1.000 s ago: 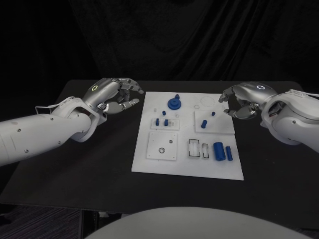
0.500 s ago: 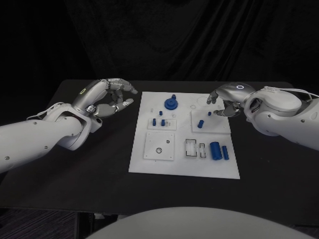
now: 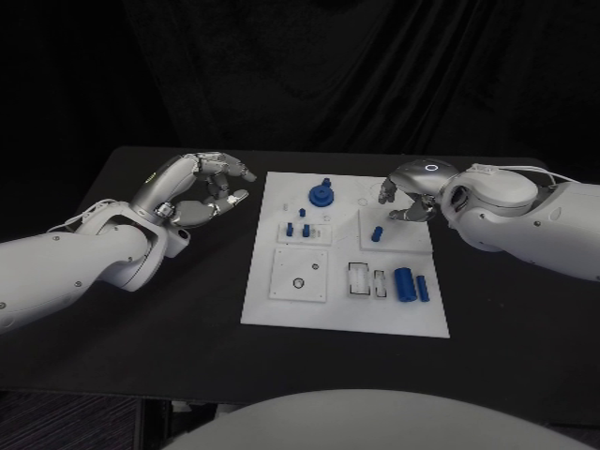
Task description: Assemble the parts on the task board
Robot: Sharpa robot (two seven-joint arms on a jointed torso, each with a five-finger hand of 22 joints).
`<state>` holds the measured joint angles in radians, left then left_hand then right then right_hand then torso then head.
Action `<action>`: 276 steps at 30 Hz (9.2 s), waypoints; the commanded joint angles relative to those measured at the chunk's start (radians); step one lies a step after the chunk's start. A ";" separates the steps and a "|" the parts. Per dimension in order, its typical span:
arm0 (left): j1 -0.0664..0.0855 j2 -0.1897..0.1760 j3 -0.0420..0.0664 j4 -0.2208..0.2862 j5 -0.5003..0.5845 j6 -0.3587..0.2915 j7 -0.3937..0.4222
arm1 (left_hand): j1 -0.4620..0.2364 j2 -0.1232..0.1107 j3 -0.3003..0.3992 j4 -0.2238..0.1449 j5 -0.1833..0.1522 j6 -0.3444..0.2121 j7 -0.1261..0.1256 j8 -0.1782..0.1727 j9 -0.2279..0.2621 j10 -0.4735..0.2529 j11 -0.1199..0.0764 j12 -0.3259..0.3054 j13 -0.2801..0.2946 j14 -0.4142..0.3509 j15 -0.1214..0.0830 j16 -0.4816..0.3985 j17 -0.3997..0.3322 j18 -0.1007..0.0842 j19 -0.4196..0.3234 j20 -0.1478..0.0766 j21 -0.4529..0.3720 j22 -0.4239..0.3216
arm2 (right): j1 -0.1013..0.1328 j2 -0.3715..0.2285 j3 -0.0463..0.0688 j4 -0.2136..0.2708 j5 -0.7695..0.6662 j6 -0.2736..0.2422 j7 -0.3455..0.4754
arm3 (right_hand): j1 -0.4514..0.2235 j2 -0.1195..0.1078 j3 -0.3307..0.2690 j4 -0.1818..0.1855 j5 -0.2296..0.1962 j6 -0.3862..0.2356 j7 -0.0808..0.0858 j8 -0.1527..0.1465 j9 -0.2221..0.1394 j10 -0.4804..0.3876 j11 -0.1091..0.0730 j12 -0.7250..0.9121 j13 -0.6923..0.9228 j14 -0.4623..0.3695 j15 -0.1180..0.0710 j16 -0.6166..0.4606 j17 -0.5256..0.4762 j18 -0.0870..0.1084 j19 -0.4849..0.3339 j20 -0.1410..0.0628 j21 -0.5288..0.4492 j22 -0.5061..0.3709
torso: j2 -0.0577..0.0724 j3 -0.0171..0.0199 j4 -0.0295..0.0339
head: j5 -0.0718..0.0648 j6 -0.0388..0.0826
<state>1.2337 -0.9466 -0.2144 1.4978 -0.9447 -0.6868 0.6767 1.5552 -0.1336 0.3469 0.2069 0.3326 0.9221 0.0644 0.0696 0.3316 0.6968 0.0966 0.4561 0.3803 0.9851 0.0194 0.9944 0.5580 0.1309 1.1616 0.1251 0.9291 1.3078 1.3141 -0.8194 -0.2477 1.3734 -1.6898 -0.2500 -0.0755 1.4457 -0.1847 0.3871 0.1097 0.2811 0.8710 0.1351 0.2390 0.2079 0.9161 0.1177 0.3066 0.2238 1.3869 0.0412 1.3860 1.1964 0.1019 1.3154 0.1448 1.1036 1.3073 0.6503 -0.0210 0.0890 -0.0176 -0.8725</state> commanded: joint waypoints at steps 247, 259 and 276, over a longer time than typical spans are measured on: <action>-0.076 0.072 0.001 -0.081 0.021 0.180 -0.043 | 0.029 0.019 0.013 -0.006 0.006 -0.006 0.012 -0.003 -0.024 -0.002 0.019 0.012 -0.030 -0.025 0.010 -0.020 -0.018 0.009 -0.050 0.009 -0.049 0.076 | -0.097 0.172 0.001 0.200 -0.224 0.060 -0.037 | -0.032 0.061 0.016 -0.101 0.001 0.080 -0.001 0.060 0.249 0.083 -0.041 0.112 0.125 0.009 -0.034 0.006 -0.013 -0.009 0.015 -0.031 0.033 0.141 | -0.002 -0.0009 0.0007 | 0.071 0.000; -0.078 0.075 0.001 -0.083 0.021 0.183 -0.046 | 0.029 0.019 0.013 -0.006 0.006 -0.006 0.012 -0.003 -0.024 -0.002 0.019 0.012 -0.030 -0.025 0.010 -0.020 -0.018 0.009 -0.050 0.009 -0.049 0.076 | -0.097 0.175 0.001 0.198 -0.224 0.081 -0.049 | -0.037 0.057 0.020 -0.104 0.002 0.065 0.004 0.043 0.248 0.068 -0.036 0.104 0.126 -0.002 -0.029 -0.005 -0.031 -0.005 0.000 -0.028 0.009 0.134 | -0.002 -0.0007 0.0016 | 0.070 0.000; -0.090 0.074 0.001 -0.083 0.021 0.183 -0.047 | 0.030 0.020 0.013 -0.006 0.005 -0.007 0.013 -0.003 -0.025 -0.003 0.020 0.013 -0.031 -0.025 0.011 -0.021 -0.018 0.009 -0.052 0.009 -0.051 0.076 | -0.097 0.171 0.001 0.199 -0.224 0.118 -0.062 | -0.075 0.025 0.033 -0.100 0.002 -0.034 0.018 -0.066 0.204 -0.062 -0.006 0.051 0.119 -0.053 -0.013 -0.038 -0.090 0.013 -0.062 -0.010 -0.087 0.111 | -0.002 -0.0013 0.0016 | 0.071 0.000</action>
<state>1.1452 -0.8734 -0.2142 1.4130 -0.9301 -0.5114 0.6232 1.5840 -0.1231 0.3537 0.2000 0.3324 0.9185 0.0750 0.0697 0.3080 0.6965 0.1107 0.4637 0.3497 0.9668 0.0304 0.9794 0.5409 0.1314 1.1152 0.1360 0.8825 1.3073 1.2192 -0.6474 -0.2474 1.5707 -1.9059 -0.1459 -0.1140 1.3761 -0.1580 0.4154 0.0096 0.2811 0.8443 0.1512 0.1769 0.4139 0.8605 0.1109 0.3621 0.3426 1.3414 0.0292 1.3527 1.1076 0.1019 1.2632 0.1358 1.0205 1.3075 0.6485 -0.0218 0.0902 0.0529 -0.8725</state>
